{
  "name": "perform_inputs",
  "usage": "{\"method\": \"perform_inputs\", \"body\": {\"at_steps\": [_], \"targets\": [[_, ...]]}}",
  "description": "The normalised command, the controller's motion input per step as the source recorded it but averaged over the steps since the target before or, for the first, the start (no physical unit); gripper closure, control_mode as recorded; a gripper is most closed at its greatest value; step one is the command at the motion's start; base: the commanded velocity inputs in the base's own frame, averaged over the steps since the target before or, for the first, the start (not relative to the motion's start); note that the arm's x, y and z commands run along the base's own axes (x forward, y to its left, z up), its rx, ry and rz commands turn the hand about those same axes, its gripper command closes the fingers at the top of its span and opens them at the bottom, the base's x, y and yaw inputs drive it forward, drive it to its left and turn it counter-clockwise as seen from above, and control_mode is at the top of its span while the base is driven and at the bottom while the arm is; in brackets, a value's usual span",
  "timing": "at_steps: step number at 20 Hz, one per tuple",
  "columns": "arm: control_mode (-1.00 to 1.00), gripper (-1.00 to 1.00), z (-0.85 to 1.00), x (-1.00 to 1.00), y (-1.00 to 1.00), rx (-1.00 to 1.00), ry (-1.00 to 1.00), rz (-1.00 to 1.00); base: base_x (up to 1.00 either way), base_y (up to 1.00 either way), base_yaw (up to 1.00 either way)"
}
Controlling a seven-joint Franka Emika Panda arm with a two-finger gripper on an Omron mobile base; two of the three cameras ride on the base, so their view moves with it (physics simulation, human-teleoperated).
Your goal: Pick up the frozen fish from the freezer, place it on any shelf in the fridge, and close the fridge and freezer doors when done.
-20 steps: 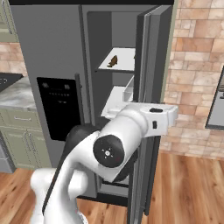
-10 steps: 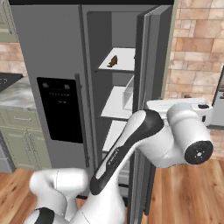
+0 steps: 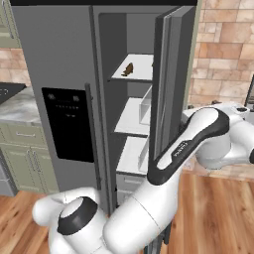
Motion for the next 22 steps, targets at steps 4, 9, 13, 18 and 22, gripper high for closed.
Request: {"method": "perform_inputs", "body": {"at_steps": [4,9,13,18,22], "targets": [[-1.0,-1.0,-0.18,0.84,-0.15,0.0,0.05,0.18,0.0,0.0,0.0],[-1.0,-1.0,-0.09,0.79,-0.29,0.03,0.0,0.22,0.0,0.0,0.0],[-1.0,-1.0,-0.07,0.66,-0.02,0.01,0.0,0.2,0.0,0.0,0.0],[-1.0,-1.0,-0.05,0.46,0.0,0.0,0.0,0.22,0.0,0.0,0.0],[-1.0,-1.0,-0.01,-0.06,0.48,0.0,-0.04,0.18,0.0,0.0,0.0]]}}
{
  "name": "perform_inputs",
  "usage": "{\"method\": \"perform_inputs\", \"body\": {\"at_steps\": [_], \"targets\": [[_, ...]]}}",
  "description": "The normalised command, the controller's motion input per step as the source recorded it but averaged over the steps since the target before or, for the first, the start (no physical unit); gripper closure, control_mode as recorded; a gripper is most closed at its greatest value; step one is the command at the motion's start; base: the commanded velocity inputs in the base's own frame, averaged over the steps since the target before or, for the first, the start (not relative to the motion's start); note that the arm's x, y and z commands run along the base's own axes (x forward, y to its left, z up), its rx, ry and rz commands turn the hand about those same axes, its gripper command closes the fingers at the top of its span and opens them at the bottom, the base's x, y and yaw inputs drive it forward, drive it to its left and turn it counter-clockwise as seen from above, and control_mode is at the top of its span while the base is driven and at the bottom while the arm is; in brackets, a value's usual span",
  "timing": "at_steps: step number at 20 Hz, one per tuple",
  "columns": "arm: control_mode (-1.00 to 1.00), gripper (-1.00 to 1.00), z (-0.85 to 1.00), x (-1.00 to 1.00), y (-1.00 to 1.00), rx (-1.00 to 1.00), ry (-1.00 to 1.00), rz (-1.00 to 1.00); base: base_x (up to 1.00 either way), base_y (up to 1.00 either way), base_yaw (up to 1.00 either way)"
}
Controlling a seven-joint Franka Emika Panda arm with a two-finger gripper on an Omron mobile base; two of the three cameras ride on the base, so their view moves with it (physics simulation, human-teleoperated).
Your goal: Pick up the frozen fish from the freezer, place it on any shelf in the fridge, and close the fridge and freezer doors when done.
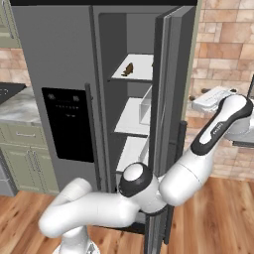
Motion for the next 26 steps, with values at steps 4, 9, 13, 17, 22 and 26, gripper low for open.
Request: {"method": "perform_inputs", "body": {"at_steps": [4,9,13,17,22,26], "targets": [[-1.0,-1.0,0.0,-0.32,0.85,-0.04,-0.1,0.06,0.0,0.0,0.0],[-1.0,-1.0,0.0,-0.4,1.0,-0.07,-0.13,0.0,0.0,0.0,0.0],[-1.0,-1.0,-0.04,-0.68,1.0,-0.17,-0.22,-0.05,0.0,0.0,0.0],[-1.0,-1.0,-0.21,-0.61,1.0,-0.22,-0.24,-0.1,0.0,0.0,0.0],[-1.0,-1.0,-0.24,-0.4,1.0,-0.17,-0.26,-0.15,0.0,0.0,0.0],[-1.0,-1.0,-0.01,0.0,1.0,-0.12,-0.26,-0.19,0.0,0.0,0.0]]}}
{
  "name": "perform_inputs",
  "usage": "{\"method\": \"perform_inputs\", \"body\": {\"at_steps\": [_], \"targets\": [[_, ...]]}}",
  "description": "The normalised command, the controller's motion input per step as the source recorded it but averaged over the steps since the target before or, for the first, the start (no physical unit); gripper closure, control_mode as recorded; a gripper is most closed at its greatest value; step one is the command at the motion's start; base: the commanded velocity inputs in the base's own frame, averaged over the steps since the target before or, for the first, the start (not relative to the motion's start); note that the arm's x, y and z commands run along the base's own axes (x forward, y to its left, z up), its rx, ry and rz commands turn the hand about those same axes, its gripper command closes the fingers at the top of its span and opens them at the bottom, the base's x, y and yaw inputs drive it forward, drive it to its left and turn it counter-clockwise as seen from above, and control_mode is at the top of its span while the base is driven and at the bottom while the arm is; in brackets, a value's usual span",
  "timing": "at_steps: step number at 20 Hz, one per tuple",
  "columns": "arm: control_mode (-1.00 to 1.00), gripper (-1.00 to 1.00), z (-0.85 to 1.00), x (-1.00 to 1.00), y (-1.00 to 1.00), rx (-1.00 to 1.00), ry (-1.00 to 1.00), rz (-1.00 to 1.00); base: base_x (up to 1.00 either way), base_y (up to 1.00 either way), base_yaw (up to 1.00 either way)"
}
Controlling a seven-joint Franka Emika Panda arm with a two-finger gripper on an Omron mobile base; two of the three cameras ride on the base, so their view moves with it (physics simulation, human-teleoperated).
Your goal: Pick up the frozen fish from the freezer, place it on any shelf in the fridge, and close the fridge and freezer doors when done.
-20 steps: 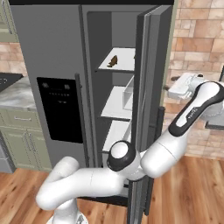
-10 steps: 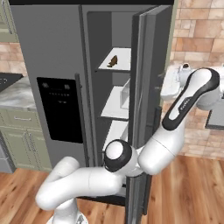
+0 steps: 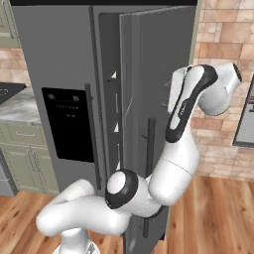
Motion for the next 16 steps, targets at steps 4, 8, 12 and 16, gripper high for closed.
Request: {"method": "perform_inputs", "body": {"at_steps": [4,8,12,16], "targets": [[-1.0,-1.0,-0.01,0.0,1.0,-0.13,-0.32,-0.19,0.0,0.0,0.0],[-1.0,-1.0,0.01,0.14,0.99,-0.13,-0.28,-0.2,0.0,0.0,0.0],[-1.0,-1.0,0.07,0.47,0.74,-0.16,-0.21,-0.21,0.0,0.0,0.0],[-1.0,-1.0,0.08,0.59,0.47,-0.17,-0.14,-0.22,0.0,0.0,0.0]]}}
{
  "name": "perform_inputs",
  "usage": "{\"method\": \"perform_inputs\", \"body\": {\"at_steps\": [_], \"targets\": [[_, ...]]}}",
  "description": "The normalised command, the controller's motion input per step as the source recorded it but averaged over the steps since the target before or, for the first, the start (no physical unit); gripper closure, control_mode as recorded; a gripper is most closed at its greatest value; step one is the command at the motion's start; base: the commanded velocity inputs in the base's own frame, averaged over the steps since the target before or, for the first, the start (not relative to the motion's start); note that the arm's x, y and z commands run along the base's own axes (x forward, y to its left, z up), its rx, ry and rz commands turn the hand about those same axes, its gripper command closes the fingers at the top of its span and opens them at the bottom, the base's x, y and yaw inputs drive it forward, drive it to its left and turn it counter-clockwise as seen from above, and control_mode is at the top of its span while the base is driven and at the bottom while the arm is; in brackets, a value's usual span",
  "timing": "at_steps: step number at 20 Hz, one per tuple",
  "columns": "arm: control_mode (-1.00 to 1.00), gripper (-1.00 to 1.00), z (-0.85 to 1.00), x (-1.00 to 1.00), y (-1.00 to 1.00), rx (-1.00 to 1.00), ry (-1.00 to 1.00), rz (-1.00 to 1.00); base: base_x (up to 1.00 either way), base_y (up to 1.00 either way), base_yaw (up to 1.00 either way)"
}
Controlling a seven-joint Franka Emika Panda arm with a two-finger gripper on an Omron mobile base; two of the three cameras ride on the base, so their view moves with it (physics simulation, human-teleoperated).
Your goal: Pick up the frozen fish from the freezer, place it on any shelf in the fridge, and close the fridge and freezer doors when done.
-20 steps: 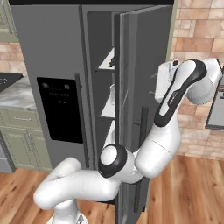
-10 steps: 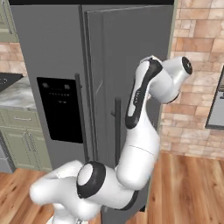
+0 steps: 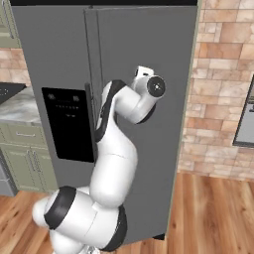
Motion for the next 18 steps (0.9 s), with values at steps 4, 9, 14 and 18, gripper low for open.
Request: {"method": "perform_inputs", "body": {"at_steps": [4,9,14,18], "targets": [[-1.0,-1.0,0.23,0.64,0.0,-0.13,-0.03,-0.13,0.0,0.0,0.0],[-1.0,-1.0,0.03,0.48,0.0,-0.09,-0.01,-0.1,0.0,0.0,0.0],[-1.0,-1.0,0.0,0.15,0.14,-0.1,-0.02,-0.13,0.0,0.0,0.0],[-1.0,-1.0,-0.06,0.25,0.36,-0.11,0.0,-0.12,0.0,0.0,0.0]]}}
